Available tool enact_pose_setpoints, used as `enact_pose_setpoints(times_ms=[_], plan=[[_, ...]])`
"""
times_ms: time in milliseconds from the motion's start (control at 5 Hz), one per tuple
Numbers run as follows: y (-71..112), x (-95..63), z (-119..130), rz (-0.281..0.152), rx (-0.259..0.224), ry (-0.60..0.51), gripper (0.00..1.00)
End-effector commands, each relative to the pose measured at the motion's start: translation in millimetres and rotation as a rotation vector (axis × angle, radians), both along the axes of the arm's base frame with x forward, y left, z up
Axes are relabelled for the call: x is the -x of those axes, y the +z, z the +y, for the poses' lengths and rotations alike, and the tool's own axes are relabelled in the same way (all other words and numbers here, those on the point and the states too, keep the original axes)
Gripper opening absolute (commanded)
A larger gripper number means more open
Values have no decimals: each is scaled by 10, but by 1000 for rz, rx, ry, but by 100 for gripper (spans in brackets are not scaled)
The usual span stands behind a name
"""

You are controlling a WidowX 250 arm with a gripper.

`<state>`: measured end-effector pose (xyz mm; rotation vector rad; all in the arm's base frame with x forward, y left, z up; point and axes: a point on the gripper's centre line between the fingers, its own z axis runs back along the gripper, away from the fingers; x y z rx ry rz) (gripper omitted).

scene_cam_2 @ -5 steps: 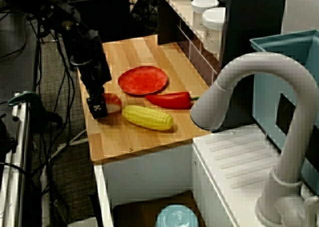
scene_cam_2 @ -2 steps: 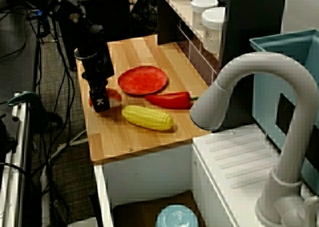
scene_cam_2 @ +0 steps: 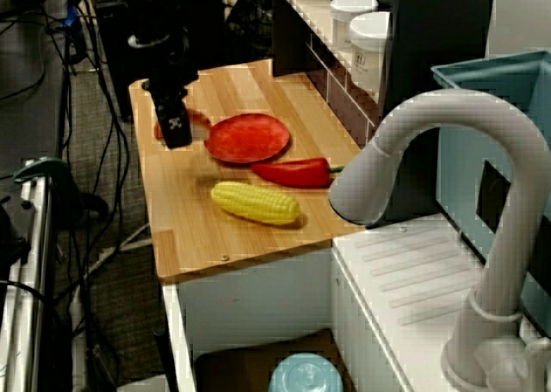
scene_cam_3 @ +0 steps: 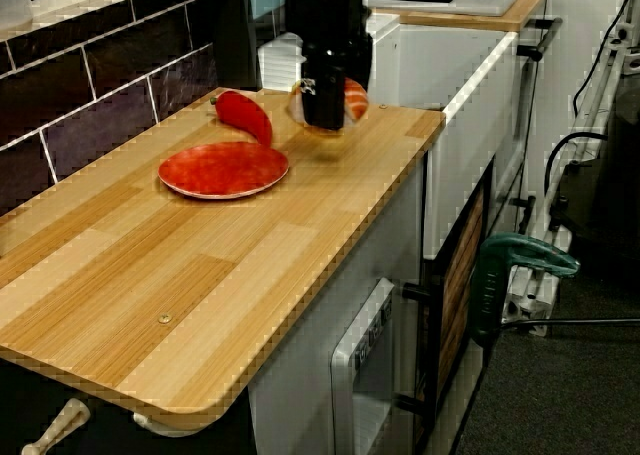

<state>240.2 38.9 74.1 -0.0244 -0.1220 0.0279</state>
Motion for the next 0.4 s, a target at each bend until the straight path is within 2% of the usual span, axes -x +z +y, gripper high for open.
enact_pose_setpoints(times_ms=[0,200], plan=[[358,-185,262,-77,-11,27,0],[405,-293,365,-116,-61,27,0]])
